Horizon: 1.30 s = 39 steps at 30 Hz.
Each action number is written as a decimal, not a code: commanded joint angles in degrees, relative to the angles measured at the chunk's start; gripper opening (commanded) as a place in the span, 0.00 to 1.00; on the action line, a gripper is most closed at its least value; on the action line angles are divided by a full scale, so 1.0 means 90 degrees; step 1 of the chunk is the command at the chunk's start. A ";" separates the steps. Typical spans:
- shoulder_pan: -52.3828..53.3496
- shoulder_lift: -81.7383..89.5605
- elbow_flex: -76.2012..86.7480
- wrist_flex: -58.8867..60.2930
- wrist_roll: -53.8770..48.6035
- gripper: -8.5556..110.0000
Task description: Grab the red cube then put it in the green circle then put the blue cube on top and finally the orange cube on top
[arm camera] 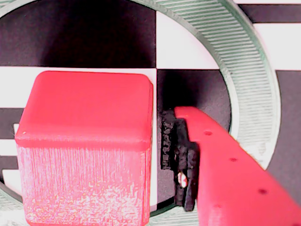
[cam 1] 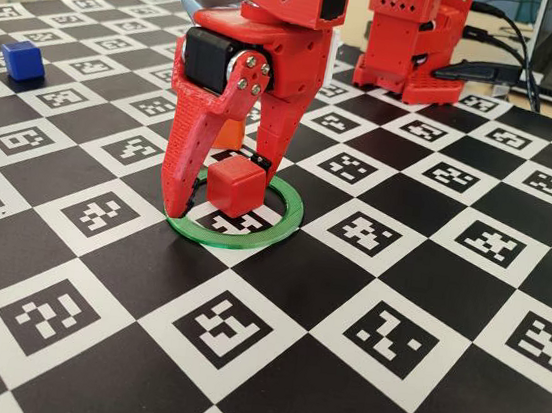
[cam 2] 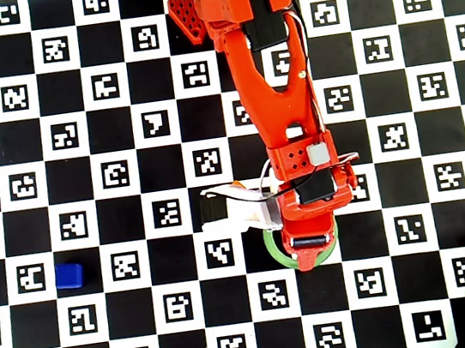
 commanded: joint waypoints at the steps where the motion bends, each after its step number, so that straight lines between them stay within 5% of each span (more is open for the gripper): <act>1: 0.0078 0.0566 -0.0068 0.0029 -0.0049 0.39; 22: 0.0342 0.1416 -0.1016 0.1201 -0.0322 0.39; 39: 0.0898 0.2354 -0.2852 0.3496 -0.1318 0.40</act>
